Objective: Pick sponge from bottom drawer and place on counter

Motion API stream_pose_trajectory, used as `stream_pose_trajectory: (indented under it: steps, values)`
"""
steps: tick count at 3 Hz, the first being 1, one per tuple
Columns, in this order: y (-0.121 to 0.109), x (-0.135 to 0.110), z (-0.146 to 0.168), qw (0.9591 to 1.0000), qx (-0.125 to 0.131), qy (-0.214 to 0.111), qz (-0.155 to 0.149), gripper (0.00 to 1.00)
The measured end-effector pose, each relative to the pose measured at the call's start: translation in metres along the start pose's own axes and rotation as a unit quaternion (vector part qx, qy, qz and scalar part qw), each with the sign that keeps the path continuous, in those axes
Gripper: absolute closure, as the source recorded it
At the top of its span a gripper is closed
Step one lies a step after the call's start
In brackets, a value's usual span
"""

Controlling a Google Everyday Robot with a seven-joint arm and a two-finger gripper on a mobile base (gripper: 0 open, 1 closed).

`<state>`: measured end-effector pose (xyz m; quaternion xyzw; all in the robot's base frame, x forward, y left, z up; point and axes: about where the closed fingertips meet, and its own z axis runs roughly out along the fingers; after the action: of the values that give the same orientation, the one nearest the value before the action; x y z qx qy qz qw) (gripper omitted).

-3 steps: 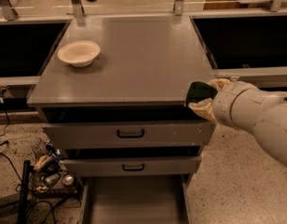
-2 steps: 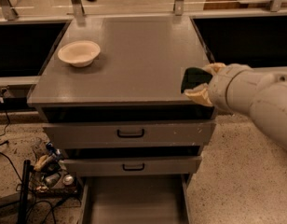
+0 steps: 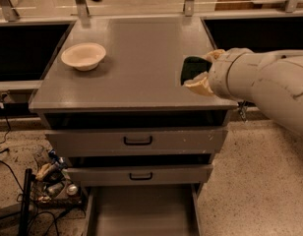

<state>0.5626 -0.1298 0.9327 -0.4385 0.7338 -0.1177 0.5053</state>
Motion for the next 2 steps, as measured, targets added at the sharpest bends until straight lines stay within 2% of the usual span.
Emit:
stream_pose_trajectory:
  steps: [1,2]
  values:
    - [-0.011,-0.014,0.027,0.9998,-0.015,-0.012,-0.002,1.00]
    - [-0.009,-0.042,0.061,0.9985,-0.043,-0.027,-0.019,1.00]
